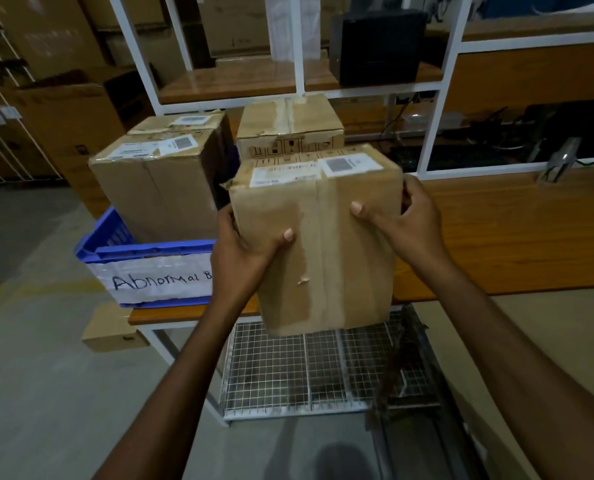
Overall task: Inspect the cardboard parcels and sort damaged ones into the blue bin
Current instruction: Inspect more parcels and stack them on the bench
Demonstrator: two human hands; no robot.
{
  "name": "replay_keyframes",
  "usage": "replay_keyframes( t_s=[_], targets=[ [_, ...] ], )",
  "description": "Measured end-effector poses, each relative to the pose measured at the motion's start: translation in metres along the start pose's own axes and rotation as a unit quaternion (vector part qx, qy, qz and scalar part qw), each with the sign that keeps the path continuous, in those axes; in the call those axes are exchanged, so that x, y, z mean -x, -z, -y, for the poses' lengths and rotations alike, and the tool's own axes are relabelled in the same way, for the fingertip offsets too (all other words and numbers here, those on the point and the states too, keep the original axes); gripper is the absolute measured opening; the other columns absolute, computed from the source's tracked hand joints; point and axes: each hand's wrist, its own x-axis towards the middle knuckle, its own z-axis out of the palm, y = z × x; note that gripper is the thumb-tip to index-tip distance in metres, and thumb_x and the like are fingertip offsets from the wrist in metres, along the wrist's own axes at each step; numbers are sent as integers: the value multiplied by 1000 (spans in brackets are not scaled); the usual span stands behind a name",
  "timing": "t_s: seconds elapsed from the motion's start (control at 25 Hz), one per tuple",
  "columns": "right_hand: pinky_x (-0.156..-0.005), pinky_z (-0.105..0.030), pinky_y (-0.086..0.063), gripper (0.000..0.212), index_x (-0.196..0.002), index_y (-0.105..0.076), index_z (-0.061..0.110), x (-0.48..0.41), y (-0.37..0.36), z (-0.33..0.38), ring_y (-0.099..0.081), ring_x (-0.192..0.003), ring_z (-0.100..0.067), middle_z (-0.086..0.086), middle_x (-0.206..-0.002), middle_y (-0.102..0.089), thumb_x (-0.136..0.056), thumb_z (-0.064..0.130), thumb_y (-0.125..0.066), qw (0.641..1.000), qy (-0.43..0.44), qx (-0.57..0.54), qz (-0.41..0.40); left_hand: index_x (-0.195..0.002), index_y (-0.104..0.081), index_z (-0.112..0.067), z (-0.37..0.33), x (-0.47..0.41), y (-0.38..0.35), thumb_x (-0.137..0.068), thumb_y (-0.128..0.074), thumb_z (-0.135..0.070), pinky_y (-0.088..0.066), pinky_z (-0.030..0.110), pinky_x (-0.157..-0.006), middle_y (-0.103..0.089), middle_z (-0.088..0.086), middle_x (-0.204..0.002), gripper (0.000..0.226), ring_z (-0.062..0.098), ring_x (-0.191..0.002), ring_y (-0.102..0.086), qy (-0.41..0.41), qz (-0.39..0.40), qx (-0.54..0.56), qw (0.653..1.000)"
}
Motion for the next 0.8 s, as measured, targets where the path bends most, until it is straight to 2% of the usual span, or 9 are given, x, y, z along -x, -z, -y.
replay_keyframes(
  t_s=[0.12,0.2,0.28,0.36,0.48,0.56,0.64,0.68,0.8],
  targets=[
    [-88,-31,-54,83,-146,-49,29,-8,-8,-1,-59,-113,-6,15,-126,-60,-77,52,-87,1000,20,17,-11,-141,-53,-35,-15,-10,4,-75,-79,-76,-57,43,-96,-67,-13,-129,82,12,-116,-66,-4,-34,-55,998],
    [-87,-30,-54,77,-144,-51,26,-9,-21,-5,-58,-105,1,16,-120,-59,-79,47,-86,999,-2,10,-33,-142,-55,-34,-19,-16,-2,-81,-74,-74,-55,44,-100,-68,-9,-132,76,16,-119,-65,-8,-41,-85,996],
    [-77,-17,-46,80,-147,-45,24,-11,-32,-8,-52,-96,10,17,-118,-54,-82,46,-85,999,-27,11,-34,-148,-49,-33,-16,-24,-8,-84,-75,-69,-51,43,-102,-65,-6,-140,78,19,-126,-62,-1,-37,-88,995],
    [-74,-13,-39,91,-153,-34,24,-14,-34,-13,-51,-99,8,15,-125,-51,-81,42,-86,999,-30,18,-2,-156,-36,-35,-1,-31,-4,-82,-81,-63,-52,47,-105,-57,-6,-147,91,19,-129,-59,2,12,-46,999],
    [-81,-23,-45,108,-156,-20,31,2,-35,-41,-53,-112,-3,13,-133,-50,-76,43,-91,996,-43,40,71,-162,-10,-45,32,-15,6,-73,-90,-58,-50,46,-106,-47,-5,-155,120,20,-134,-54,33,143,-32,989],
    [-89,-33,-50,96,-152,-31,27,13,-40,-52,-60,-117,-14,8,-132,-58,-77,47,-88,995,-63,50,50,-160,-20,-39,42,-2,3,-72,-86,-63,-53,47,-105,-53,-9,-147,112,23,-131,-58,50,142,-56,987],
    [-95,-37,-52,84,-148,-41,22,13,-44,-58,-61,-119,-18,4,-133,-62,-81,49,-85,996,-69,51,12,-153,-32,-31,45,0,-2,-76,-81,-66,-54,48,-102,-56,-13,-133,97,27,-127,-62,57,102,-70,991],
    [-96,-39,-52,84,-148,-41,23,11,-43,-61,-60,-119,-17,5,-134,-62,-81,49,-85,996,-72,43,20,-152,-31,-31,48,0,-2,-76,-82,-65,-55,48,-102,-55,-13,-133,98,26,-127,-62,62,106,-65,990],
    [-97,-40,-50,105,-156,-28,29,23,-36,-77,-55,-124,-15,9,-138,-53,-74,49,-90,987,-99,46,114,-160,-12,-45,65,10,8,-73,-91,-58,-52,47,-109,-46,-12,-154,119,18,-135,-54,81,210,-27,974]
  ],
)
